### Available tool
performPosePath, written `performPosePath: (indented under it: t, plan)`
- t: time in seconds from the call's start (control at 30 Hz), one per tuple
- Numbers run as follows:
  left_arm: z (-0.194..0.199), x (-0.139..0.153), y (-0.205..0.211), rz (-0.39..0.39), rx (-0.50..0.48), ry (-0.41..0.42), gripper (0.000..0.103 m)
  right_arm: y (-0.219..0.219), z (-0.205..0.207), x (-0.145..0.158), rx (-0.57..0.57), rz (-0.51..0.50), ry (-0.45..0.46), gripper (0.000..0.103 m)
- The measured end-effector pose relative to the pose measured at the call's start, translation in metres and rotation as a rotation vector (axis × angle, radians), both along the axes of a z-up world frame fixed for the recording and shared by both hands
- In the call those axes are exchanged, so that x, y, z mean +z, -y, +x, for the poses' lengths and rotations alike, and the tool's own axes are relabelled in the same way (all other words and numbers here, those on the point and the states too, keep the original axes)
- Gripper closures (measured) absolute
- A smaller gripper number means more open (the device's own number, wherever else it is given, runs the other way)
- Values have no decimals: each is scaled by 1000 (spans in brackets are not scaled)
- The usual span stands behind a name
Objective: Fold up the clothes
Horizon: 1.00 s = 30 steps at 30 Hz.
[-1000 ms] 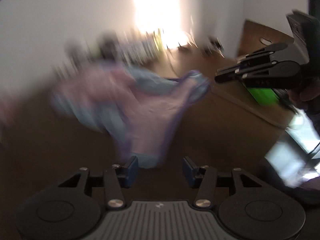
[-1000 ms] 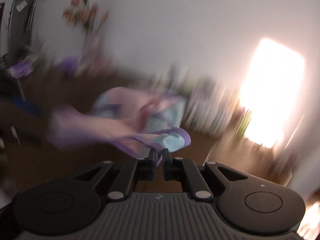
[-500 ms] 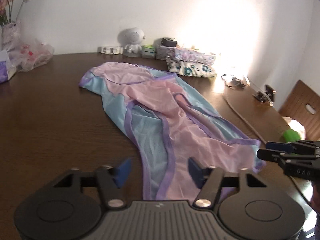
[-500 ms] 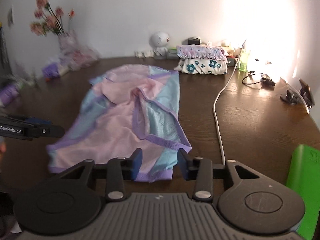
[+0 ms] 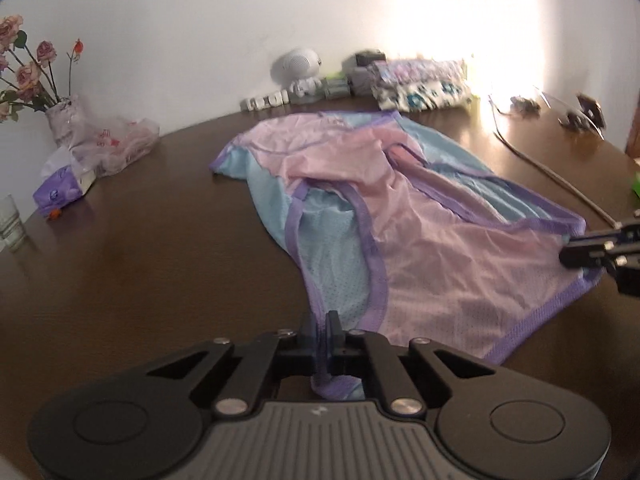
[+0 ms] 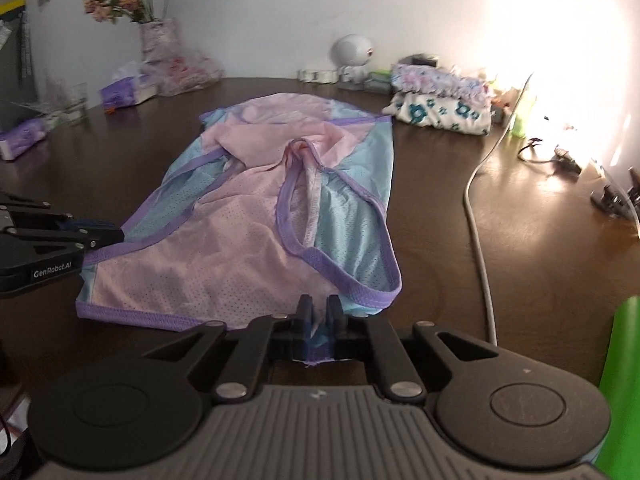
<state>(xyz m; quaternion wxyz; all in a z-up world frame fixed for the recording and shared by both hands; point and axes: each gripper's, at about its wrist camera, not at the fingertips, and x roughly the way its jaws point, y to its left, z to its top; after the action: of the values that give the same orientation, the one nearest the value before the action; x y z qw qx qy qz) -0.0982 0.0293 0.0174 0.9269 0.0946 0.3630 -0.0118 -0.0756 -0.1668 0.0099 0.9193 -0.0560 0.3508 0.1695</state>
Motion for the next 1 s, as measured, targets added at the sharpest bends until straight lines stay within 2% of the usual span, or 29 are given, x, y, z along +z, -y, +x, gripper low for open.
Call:
performPosePath:
  t: [0.07, 0.13, 0.17, 0.2, 0.23, 0.27, 0.3, 0.33, 0.37, 0.4, 0.5, 0.57, 0.63, 0.67, 0.7, 0.73, 0.77, 0.83, 0.87, 0.9, 0.97, 1.0]
  plan:
    - [-21, 5, 9, -66, -15, -45, 100, 11, -7, 2, -34, -4, -10, 96]
    - [-36, 11, 23, -139, -119, -113, 98, 19, -12, 6, -119, -51, 24, 96]
    - [-41, 14, 28, -176, -178, -146, 92, 22, -15, 9, -153, -77, 52, 94]
    - [-40, 19, 25, -230, -199, -161, 92, 23, -19, 13, -150, -60, 79, 93]
    - [-35, 25, 17, -283, -185, -146, 91, 24, -23, 19, -135, -32, 107, 92]
    - [-25, 31, 4, -317, -145, -113, 84, 22, -28, 24, -98, 13, 121, 84]
    - [-15, 36, -9, -346, -103, -79, 68, 19, -33, 30, -54, 61, 131, 70]
    - [2, 37, -23, -334, -33, -39, 58, 14, -37, 32, 1, 105, 131, 63]
    - [20, 38, -36, -320, 36, 0, 44, 7, -40, 33, 76, 143, 113, 60]
    - [41, 37, -47, -289, 100, 20, 44, -2, -44, 31, 124, 149, 98, 60]
    - [103, 27, -76, -250, 186, 7, 44, -28, -53, 24, 225, 118, 69, 60]
    - [137, 19, -89, -260, 199, -24, 45, -40, -59, 20, 252, 69, 69, 60]
    - [160, 12, -95, -237, 217, -51, 48, -47, -64, 17, 269, 50, 62, 60]
    - [169, 9, -97, -215, 222, -58, 60, -49, -66, 16, 279, 49, 56, 60]
    - [176, 6, -98, -204, 231, -56, 79, -48, -68, 15, 290, 49, 48, 61]
    - [179, 4, -97, -181, 232, -43, 83, -48, -70, 14, 295, 48, 40, 61]
    - [181, 2, -97, -156, 224, -38, 93, -47, -71, 13, 294, 45, 33, 62]
    - [182, 0, -100, -146, 228, -18, 96, -45, -70, 9, 285, 36, 13, 72]
    - [180, -2, -99, -131, 228, -7, 98, -45, -69, 6, 279, 29, -1, 81]
    - [178, -4, -96, -71, 231, -1, 98, -45, -68, 3, 272, 21, -16, 86]
    - [173, -7, -90, 44, 236, 12, 99, -41, -67, 3, 261, 25, -20, 90]
    - [166, -8, -91, 63, 245, 12, 99, -39, -66, 3, 258, 24, -23, 92]
